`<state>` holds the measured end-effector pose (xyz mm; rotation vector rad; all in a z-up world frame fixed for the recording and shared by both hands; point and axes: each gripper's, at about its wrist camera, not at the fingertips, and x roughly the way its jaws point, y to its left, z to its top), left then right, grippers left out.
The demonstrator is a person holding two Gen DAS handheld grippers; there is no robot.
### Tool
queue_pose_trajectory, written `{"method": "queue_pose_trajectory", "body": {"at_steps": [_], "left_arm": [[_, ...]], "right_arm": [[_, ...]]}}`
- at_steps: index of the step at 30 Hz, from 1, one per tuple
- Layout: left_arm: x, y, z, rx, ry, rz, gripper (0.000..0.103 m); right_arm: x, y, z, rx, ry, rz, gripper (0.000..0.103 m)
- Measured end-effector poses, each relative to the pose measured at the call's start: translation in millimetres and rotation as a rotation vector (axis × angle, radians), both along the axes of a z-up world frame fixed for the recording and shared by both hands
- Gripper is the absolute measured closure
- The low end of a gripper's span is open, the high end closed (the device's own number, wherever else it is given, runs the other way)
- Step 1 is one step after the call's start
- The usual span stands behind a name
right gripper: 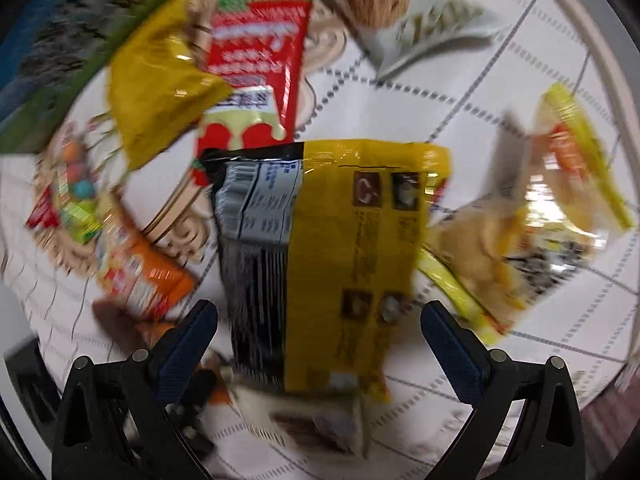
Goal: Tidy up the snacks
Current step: 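Grasp the orange packet with the left tool while the right tool grasps the yellow-black bag, then carry both packets into the cardboard box and open both tools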
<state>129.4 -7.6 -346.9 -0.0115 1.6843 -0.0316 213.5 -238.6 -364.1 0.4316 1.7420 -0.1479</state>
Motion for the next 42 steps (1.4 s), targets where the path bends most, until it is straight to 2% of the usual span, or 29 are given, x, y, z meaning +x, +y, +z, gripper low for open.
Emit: {"method": "queue_pose_trajectory", "body": {"at_steps": [1, 2, 4, 5, 7, 10, 12, 14, 19, 23, 29, 30, 34, 38, 42], "left_arm": [[-0.8, 0.6, -3.6, -0.008, 0.012, 0.006, 0.044], [-2.0, 1.3, -6.9, -0.023, 0.028, 0.019, 0.049], [-4.5, 1.8, -6.4, -0.017, 0.012, 0.023, 0.05], [-6.7, 2.2, -4.1, -0.016, 0.005, 0.023, 0.051], [-9.4, 5.7, -0.5, -0.008, -0.01, 0.029, 0.052], [-9.7, 15.7, 7.9, 0.022, -0.045, 0.043, 0.051], [-8.1, 22.0, 5.2, 0.007, -0.037, 0.07, 0.048], [-7.3, 24.3, 2.7, -0.001, -0.02, 0.069, 0.046], [-16.5, 29.8, 4.6, 0.0, -0.036, 0.078, 0.049], [-16.1, 14.5, 14.1, 0.015, -0.034, 0.057, 0.052], [-25.4, 16.8, 64.3, 0.017, -0.097, 0.015, 0.053], [-28.8, 18.9, 77.5, 0.009, -0.114, 0.007, 0.053], [-43.6, 24.9, 120.7, -0.025, -0.176, -0.005, 0.053], [-41.4, 27.4, 174.7, -0.09, -0.264, -0.027, 0.053], [9.4, 20.6, 219.9, -0.127, -0.34, -0.056, 0.053]], "right_arm": [[1.2, 4.6, -9.5, 0.008, 0.016, 0.003, 0.003], [1.7, 8.8, -16.0, -0.001, 0.03, 0.017, 0.006], [0.8, 17.1, -25.1, -0.032, 0.039, 0.075, 0.015], [0.1, 19.6, -25.5, -0.032, 0.029, 0.111, 0.016], [-2.4, 24.3, -22.6, -0.068, -0.007, 0.201, 0.017], [-6.5, 36.3, -16.6, -0.216, -0.046, 0.433, 0.017], [-8.7, 40.3, -20.7, -0.24, -0.045, 0.51, 0.016], [-7.8, 41.5, -24.1, -0.211, -0.037, 0.507, 0.015], [-19.2, 20.3, -37.6, -0.151, -0.034, 0.378, 0.011], [-33.1, 12.2, -42.1, -0.172, -0.074, 0.342, 0.016], [-44.0, 12.2, -0.9, -0.174, -0.14, 0.276, 0.016], [-46.5, 12.1, 5.3, -0.207, -0.184, 0.253, 0.016], [-54.7, -5.8, 40.4, -0.162, -0.265, 0.219, 0.016], [-76.1, -21.8, 94.9, -0.131, -0.367, 0.193, 0.016], [-77.3, -10.1, 164.3, -0.086, -0.444, 0.182, 0.016]]}}
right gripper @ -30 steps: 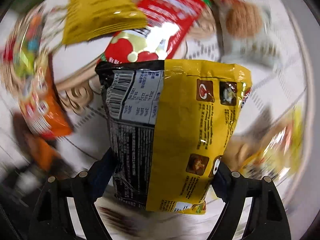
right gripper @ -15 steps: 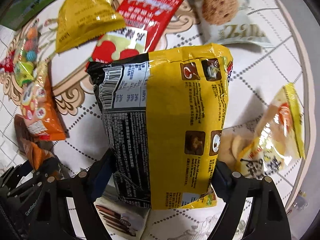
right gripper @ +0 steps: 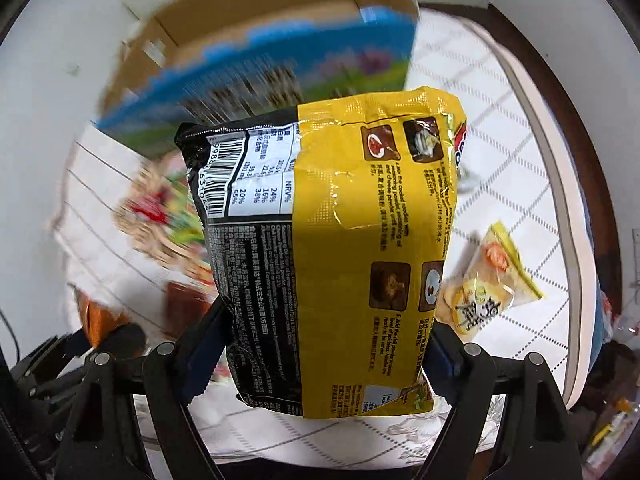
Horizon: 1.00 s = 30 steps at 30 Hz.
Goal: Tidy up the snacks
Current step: 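Carry both packets into the cardboard box and open both tools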
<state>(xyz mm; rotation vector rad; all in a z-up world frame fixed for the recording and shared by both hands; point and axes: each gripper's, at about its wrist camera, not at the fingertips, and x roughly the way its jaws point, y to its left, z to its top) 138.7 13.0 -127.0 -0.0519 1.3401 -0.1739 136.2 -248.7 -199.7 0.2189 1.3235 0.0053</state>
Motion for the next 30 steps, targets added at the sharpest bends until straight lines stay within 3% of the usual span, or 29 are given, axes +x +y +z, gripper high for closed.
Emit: {"method": "queue_pose_trajectory", "body": {"at_steps": [5, 8, 13, 20, 25, 30], "left_arm": [[72.4, -18.6, 45.1, -0.027, -0.063, -0.009, 0.053], [125.1, -27.8, 44.8, -0.009, -0.086, -0.004, 0.053], [208.0, -47.2, 50.1, -0.022, -0.057, 0.008, 0.053], [314.9, -61.2, 1.3, -0.007, 0.064, 0.028, 0.053], [364.8, -55.5, -53.6, -0.007, 0.199, 0.053, 0.053], [385.9, -49.0, -80.9, 0.014, 0.245, 0.058, 0.053]], "right_arm": [[13.9, -18.7, 53.9, 0.027, -0.065, 0.036, 0.016], [34.8, -23.7, 77.9, 0.027, -0.091, 0.059, 0.016], [93.1, -48.9, 95.3, 0.024, -0.108, 0.07, 0.016], [192.8, -63.7, 98.5, 0.015, -0.034, 0.098, 0.016], [250.1, -67.5, 66.3, 0.005, 0.063, 0.111, 0.016], [270.8, -73.5, 28.7, 0.001, 0.138, 0.12, 0.016]]}}
